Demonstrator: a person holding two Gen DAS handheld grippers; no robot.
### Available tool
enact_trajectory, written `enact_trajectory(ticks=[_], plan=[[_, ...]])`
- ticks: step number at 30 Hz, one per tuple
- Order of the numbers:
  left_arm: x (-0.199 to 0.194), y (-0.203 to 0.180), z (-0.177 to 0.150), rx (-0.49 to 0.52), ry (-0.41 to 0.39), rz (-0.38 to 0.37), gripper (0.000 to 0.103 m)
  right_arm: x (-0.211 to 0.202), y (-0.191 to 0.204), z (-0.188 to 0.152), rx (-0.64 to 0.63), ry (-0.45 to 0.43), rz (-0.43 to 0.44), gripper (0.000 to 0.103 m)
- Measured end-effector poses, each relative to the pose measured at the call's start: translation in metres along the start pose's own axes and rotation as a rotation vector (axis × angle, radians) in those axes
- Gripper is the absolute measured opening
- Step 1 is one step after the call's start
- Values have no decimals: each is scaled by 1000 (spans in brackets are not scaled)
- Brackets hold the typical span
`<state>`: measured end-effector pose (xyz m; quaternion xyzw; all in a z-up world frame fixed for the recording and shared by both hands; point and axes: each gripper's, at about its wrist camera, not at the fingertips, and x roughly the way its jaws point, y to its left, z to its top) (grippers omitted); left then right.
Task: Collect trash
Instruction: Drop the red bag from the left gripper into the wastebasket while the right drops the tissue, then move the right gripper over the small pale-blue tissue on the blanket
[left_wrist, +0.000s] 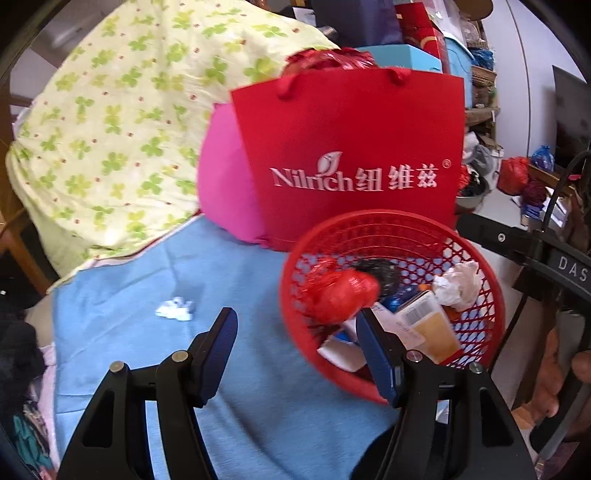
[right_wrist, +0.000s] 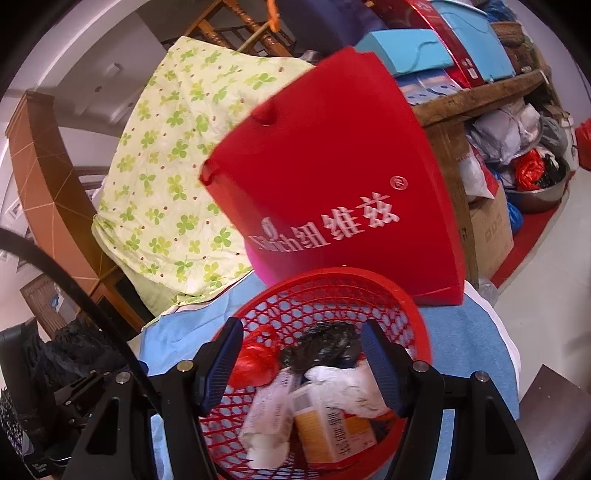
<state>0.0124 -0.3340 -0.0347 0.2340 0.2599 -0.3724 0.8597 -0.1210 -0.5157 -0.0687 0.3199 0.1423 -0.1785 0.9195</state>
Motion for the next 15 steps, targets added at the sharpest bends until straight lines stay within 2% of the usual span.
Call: enact_trajectory(ticks=[15], plan=[[-48,54,-18,-71,-70,114,68,-10,89,-8,-161,5,84,71]])
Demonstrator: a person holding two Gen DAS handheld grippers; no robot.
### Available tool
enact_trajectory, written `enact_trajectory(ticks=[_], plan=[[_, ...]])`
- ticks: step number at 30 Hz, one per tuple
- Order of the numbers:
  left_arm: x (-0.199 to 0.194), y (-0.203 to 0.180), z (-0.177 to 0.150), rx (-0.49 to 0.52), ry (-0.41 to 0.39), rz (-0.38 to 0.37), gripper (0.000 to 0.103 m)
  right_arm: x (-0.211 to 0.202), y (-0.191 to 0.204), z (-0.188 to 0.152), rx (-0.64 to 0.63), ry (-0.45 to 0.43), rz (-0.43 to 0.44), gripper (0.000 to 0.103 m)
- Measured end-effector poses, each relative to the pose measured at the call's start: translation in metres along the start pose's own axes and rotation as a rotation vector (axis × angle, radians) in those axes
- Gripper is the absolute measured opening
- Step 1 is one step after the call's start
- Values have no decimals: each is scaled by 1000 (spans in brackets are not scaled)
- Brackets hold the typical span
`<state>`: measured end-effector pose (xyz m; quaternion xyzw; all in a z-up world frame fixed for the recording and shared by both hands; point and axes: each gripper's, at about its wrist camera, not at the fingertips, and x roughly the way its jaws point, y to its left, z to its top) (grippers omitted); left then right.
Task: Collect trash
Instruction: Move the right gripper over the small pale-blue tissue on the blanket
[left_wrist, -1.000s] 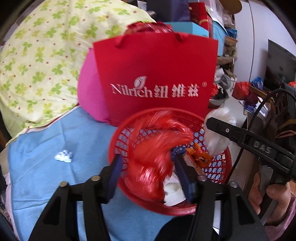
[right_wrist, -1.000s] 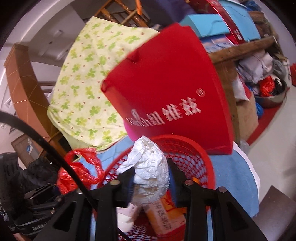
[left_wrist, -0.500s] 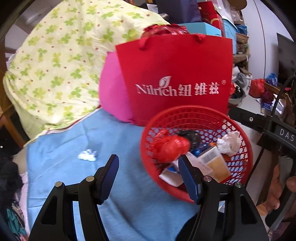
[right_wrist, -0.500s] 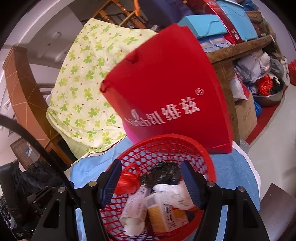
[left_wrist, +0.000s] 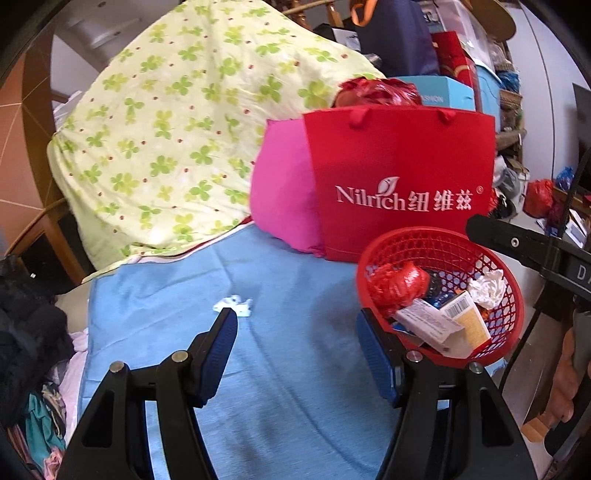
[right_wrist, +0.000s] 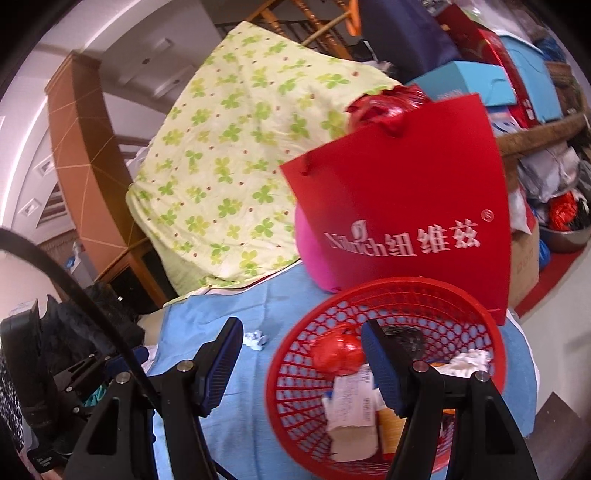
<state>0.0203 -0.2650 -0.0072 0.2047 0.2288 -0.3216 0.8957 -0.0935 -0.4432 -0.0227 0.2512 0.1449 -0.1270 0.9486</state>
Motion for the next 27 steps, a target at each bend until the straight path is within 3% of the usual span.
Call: enact_trajectory(ticks=[16,27], plan=[[-9,56,-22,-106,2,54,68,13,70,-10,-129,46,57,71],[19,137,-82,-252,134,178,68,55,121,-47,-240,185,127,71]])
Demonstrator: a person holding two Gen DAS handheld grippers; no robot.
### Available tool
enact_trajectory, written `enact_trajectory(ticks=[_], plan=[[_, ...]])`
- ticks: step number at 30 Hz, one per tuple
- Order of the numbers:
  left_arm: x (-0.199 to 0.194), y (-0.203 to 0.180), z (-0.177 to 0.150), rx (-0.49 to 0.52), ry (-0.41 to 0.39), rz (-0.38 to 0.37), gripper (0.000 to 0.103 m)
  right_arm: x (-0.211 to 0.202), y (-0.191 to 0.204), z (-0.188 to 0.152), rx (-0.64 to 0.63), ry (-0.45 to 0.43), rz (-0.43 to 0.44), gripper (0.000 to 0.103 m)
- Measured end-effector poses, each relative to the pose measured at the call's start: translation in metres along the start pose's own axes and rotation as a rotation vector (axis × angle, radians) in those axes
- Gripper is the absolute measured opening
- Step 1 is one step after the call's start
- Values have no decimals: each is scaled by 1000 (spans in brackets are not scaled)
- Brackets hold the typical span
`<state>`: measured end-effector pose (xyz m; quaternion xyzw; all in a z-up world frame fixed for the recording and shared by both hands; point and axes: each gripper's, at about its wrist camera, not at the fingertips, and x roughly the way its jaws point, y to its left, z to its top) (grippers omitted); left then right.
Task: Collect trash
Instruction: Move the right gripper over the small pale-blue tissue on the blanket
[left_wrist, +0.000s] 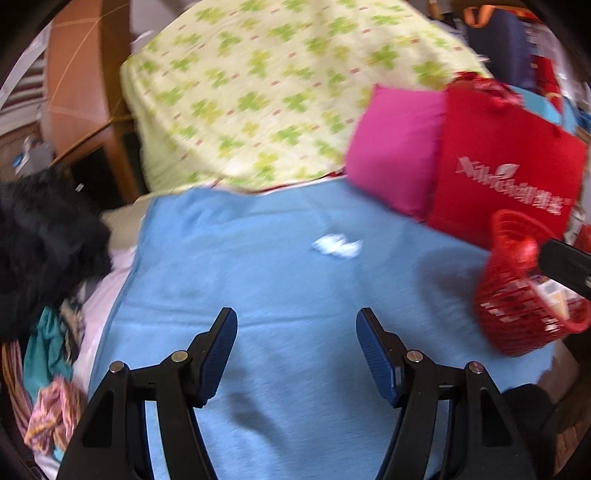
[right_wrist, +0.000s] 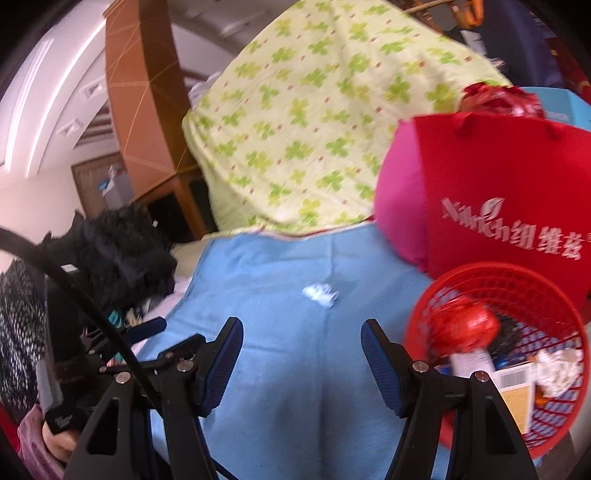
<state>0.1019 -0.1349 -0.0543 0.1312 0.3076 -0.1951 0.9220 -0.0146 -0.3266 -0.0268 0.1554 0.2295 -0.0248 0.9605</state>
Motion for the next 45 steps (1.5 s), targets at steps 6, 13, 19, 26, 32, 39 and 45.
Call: enact_trajectory(ticks=[6,13,19,26,32,39,45], plan=[[35,48,-28,-110,88,69,68,45,17,-23,-44,106,13,71],[88,79,-69,-160,181,138,68,112,15,-70,-75,209,-36,71],[129,96,-98,-193,217,194,68,156,1,-107,-102,220,-109,71],[136,103,-115,-270,103,255,96,185,-7,-115,-114,194,-198,71],[144,114,-118,-369,100,255,103,195,-5,-118,-130,215,-211,75],[145,112,-119,-359,87,274,103,197,-2,-114,-144,234,-210,77],[147,112,-117,-358,86,282,103,194,6,-77,-185,182,-176,77]])
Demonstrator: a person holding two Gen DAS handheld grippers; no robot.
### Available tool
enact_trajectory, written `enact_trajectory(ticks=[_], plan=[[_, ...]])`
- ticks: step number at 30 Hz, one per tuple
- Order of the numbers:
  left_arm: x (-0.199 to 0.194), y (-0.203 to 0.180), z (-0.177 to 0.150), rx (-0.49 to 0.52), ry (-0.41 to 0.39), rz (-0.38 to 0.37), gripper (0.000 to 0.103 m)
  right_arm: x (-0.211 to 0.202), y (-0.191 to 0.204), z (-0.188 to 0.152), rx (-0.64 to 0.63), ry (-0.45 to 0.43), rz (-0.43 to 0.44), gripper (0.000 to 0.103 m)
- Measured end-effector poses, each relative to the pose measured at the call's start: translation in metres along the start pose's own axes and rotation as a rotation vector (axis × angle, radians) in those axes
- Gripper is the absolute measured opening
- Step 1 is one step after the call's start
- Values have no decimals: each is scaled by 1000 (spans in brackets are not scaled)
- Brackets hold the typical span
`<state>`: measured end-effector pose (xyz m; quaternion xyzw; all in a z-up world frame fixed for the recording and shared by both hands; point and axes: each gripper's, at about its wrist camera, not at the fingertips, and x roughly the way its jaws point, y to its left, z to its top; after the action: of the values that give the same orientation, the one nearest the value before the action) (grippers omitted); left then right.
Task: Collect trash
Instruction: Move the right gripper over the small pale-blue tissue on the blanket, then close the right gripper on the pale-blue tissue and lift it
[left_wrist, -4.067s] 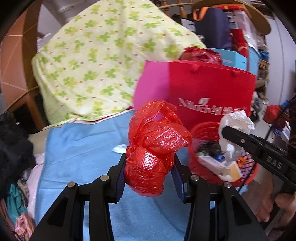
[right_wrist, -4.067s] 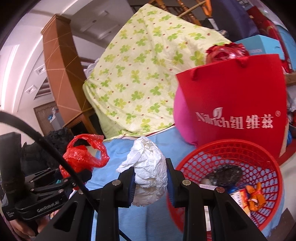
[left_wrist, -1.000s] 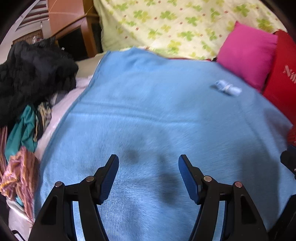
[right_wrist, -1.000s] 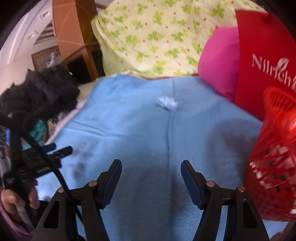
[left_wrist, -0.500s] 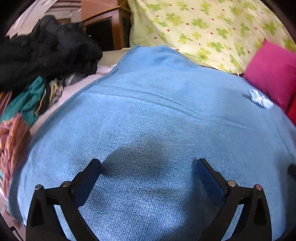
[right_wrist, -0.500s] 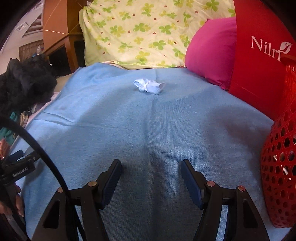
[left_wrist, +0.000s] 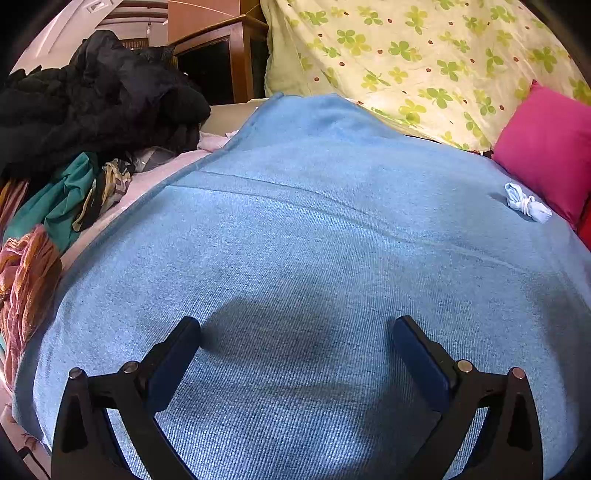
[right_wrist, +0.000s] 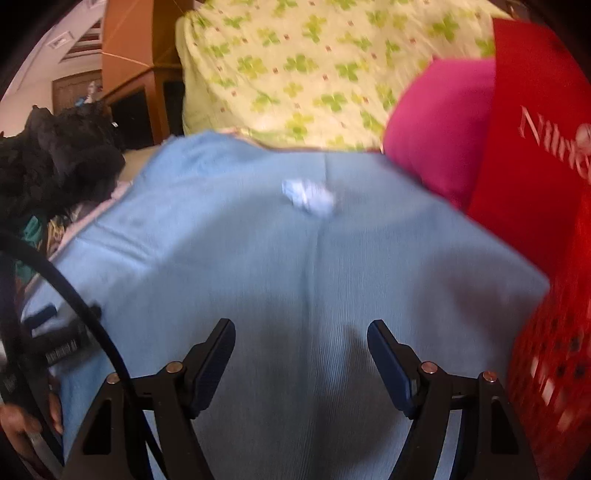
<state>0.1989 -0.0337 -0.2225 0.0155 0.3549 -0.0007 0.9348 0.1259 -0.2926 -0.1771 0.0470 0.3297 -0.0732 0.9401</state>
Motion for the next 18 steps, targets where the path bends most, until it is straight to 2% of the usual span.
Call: enact_trajectory(ticks=[6,9,12,18], plan=[[3,1,3,-15,13,-9,103,34,-13,70,16,-27,-4,77],[6,2,5,-24,21,-17,103,75,-15,103,38,29,13,77],[7,2,7,-28,25,-21,103,114,-14,123,61,91,50,77],[9,2,9,-32,31,-29,103,188,-20,136,95,223,66,77]])
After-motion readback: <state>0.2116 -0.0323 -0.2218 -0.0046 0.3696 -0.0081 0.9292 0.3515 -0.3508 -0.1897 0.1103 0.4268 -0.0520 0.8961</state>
